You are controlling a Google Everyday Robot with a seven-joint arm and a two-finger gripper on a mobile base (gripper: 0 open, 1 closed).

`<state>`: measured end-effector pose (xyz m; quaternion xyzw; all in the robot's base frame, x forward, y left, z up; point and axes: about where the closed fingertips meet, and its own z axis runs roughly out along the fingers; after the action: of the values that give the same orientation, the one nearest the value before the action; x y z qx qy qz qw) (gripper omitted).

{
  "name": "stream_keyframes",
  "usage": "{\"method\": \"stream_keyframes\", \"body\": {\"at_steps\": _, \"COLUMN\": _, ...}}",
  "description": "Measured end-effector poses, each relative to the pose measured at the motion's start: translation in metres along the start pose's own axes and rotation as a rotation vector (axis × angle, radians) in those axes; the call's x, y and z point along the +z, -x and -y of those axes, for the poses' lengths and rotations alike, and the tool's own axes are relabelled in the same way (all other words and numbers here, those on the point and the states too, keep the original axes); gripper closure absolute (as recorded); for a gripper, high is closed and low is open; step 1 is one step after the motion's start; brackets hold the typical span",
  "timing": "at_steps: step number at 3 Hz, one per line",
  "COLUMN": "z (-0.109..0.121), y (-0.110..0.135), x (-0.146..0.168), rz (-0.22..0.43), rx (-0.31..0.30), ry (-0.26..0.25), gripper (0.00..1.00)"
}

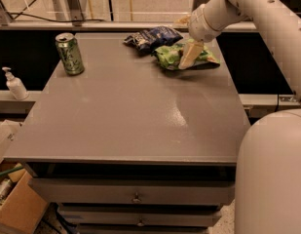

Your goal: Move green rice chip bag near blue chip bag

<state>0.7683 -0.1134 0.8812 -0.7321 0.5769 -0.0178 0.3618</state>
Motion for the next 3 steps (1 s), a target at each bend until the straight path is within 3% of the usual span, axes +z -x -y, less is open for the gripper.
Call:
{"method": "stream_keyframes", "body": {"at_steps": 1, "z": 0.000, "y": 0.000, "x": 0.000, "rz": 0.000, "rx": 0.000, "ry": 0.001, "gripper": 0.00}}
{"method": "stream_keyframes", "body": {"at_steps": 2, "z": -0.004, "y": 0.001, "x": 0.002, "rz": 0.008, "rx": 0.041, "ry": -0.015, "gripper": 0.00}}
{"method": "stream_keyframes", "body": {"at_steps": 3, "z": -0.010, "y": 0.001, "x": -0.009, "rz": 0.045, "rx": 0.122, "ry": -0.078, "gripper": 0.00}}
